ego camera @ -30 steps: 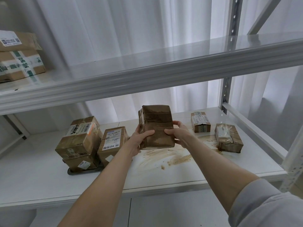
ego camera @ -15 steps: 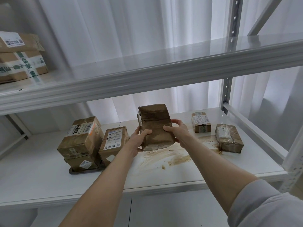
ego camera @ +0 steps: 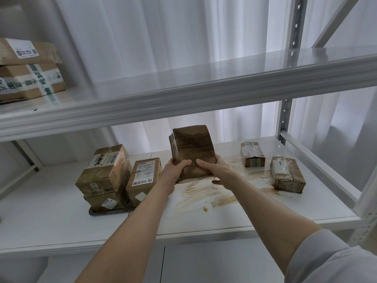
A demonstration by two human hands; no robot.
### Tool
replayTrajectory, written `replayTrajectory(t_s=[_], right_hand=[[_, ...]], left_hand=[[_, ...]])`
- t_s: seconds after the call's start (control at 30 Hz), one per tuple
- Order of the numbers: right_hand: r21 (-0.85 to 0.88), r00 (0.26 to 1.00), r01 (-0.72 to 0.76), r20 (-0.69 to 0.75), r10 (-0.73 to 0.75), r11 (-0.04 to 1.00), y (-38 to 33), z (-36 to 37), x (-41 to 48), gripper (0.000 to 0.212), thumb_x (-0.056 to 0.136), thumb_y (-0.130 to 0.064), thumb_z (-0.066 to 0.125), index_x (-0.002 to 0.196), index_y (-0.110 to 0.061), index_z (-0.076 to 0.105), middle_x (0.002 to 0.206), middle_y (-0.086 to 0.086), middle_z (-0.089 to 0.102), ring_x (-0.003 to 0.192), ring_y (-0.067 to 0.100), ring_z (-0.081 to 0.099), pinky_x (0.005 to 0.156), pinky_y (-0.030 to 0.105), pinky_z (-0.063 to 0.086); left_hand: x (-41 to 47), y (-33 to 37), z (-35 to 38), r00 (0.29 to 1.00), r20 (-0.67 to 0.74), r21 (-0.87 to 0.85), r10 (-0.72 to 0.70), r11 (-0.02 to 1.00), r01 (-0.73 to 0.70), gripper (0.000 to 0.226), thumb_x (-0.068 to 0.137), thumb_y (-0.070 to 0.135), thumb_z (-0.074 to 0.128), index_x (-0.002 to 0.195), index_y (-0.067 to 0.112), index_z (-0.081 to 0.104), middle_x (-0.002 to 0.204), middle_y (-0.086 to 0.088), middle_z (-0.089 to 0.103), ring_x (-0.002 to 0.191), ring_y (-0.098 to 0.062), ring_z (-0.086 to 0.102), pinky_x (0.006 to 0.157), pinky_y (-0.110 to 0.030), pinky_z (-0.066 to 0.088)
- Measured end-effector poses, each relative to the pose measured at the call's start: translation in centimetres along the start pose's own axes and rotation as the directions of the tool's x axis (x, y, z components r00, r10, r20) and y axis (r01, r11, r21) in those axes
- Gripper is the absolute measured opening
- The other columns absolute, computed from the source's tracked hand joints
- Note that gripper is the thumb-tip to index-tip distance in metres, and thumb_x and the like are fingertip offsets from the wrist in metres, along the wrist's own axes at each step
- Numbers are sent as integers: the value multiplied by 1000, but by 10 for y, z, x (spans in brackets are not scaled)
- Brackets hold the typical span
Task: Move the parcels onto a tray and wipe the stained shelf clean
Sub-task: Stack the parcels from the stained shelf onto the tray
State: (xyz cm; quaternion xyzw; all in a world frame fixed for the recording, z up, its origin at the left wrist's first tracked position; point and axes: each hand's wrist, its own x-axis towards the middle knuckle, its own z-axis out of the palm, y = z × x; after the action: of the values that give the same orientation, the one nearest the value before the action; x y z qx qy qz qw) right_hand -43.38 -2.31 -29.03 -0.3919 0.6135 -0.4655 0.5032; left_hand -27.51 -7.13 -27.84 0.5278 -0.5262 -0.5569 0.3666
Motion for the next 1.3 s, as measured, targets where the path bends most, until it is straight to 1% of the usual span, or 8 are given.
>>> replayTrajectory(t_s=[0.17, 0.37, 0.6, 0.67, 0.77, 0.97, 1.1, 1.3], right_hand=[[155, 993, -49, 115, 32, 987, 0, -6, 0, 67, 78, -62, 64, 131, -26, 44, 125, 4, 54, 114, 26, 52, 106, 49, 39], [271, 984, -126, 155, 86, 954, -2, -7, -1, 73, 76, -72, 55, 129, -23, 43, 126, 13, 51, 118, 34, 49, 105, 53, 37], [271, 984, -126, 157, 85, 954, -5, -4, -4, 45, 82, -55, 64, 109, -20, 57, 105, 12, 61, 100, 26, 61, 95, 42, 52], [311, 988, -108, 143, 65, 944, -5, -2, -3, 39, 83, -53, 63, 104, -20, 59, 102, 13, 62, 96, 26, 62, 90, 41, 55], [408, 990, -105, 125, 58, 907, -4, 1, -1, 42, 83, -52, 64, 107, -17, 59, 103, 16, 62, 95, 31, 64, 85, 45, 57], [600, 968, -212, 236, 82, 771, -9, 9, 0, 56, 87, -52, 56, 123, -8, 53, 109, 21, 60, 92, 38, 64, 78, 48, 57], [549, 967, -237, 216, 138, 801, -10, 12, 1, 50, 95, -48, 45, 122, -7, 55, 108, 22, 63, 93, 42, 66, 71, 47, 59], [427, 981, -189, 50, 185, 884, -12, 12, -1, 21, 96, -27, 51, 97, -12, 65, 86, 11, 67, 76, 24, 68, 60, 32, 60]], left_hand=[[1, 0, -7, 999, 28, -117, -47, 992, 50, 44, 83, 29, 68, 124, 18, 56, 104, -3, 65, 96, -22, 61, 83, -41, 53], [-1, 4, -10, 994, 59, -155, -89, 983, 97, 18, 85, 31, 64, 98, 19, 60, 102, -6, 62, 98, -25, 57, 71, -36, 54], [6, 3, -13, 994, 78, -202, -79, 975, 93, 46, 80, 46, 68, 114, 17, 60, 115, -11, 64, 112, -30, 58, 92, -45, 52], [8, 4, -16, 991, 117, -218, -63, 972, 88, 51, 80, 52, 65, 116, 16, 58, 112, -11, 65, 107, -28, 61, 95, -44, 52], [1, 10, -19, 989, 124, -305, -80, 945, 114, 40, 89, 51, 55, 101, 13, 56, 87, -9, 68, 81, -23, 64, 76, -35, 56], [1, 8, -22, 975, 176, -445, -132, 873, 199, 64, 84, 61, 51, 131, 18, 55, 129, -10, 60, 117, -27, 57, 96, -47, 46], [0, 7, -23, 936, 335, -465, -105, 846, 261, 76, 75, 73, 49, 132, 23, 54, 134, -14, 55, 127, -35, 46, 107, -64, 28], [-3, 10, -22, 937, 340, -416, -80, 881, 226, 58, 83, 62, 49, 130, 27, 48, 125, -19, 54, 122, -42, 48, 99, -64, 35]])
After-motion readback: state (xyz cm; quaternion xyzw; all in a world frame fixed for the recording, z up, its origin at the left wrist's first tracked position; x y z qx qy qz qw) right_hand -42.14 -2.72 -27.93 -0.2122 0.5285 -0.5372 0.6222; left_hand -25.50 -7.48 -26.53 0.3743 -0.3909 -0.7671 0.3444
